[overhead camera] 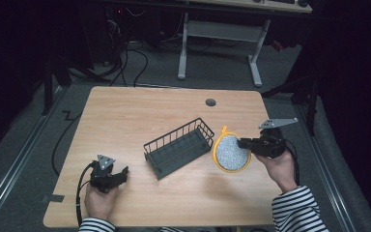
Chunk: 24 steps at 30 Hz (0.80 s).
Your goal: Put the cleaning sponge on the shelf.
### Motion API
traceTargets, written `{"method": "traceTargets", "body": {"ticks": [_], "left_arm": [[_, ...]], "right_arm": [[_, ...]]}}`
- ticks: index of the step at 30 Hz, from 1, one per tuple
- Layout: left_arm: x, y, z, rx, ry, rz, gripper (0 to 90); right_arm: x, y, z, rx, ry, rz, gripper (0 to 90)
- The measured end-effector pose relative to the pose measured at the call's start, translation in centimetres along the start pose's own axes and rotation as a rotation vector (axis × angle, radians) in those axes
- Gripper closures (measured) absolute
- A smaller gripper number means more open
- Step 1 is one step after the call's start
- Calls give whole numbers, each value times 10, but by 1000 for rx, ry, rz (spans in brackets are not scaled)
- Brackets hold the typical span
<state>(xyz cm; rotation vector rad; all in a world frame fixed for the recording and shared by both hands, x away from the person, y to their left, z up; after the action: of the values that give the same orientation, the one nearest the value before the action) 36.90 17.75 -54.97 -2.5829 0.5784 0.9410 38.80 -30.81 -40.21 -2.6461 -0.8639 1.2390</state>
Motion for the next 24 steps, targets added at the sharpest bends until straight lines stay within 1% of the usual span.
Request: {"method": "traceTargets", "body": {"ticks": [8, 10, 12, 17, 24], "left_arm": [[0, 0, 0, 0, 0, 0, 322], [0, 0, 0, 0, 0, 0, 322], [0, 0, 0, 0, 0, 0, 323], [0, 0, 0, 0, 0, 0, 322], [0, 0, 0, 0, 0, 0, 321]], "right_arm": [[-2, -6, -18, -12, 18, -15, 825], [-1, -7, -20, -12, 21, -20, 825], [1, -9, -26, -17, 21, -22, 825], [5, -11, -32, -19, 26, -30, 825], [13, -18, -44, -28, 30, -41, 825]]}}
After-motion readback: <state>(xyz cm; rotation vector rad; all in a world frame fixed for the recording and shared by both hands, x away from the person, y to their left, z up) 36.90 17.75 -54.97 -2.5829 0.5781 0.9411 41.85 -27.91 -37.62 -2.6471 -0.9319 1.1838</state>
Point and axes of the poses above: each handheld gripper's, and its own axes: x roughly forward along the jaws, z roughly out of its underside, y roughly to its right, the point moved 2 cm from there along x, roughly forward along the jaws, and after that the axes turned 14 degrees about x, right-handed, at the moved point
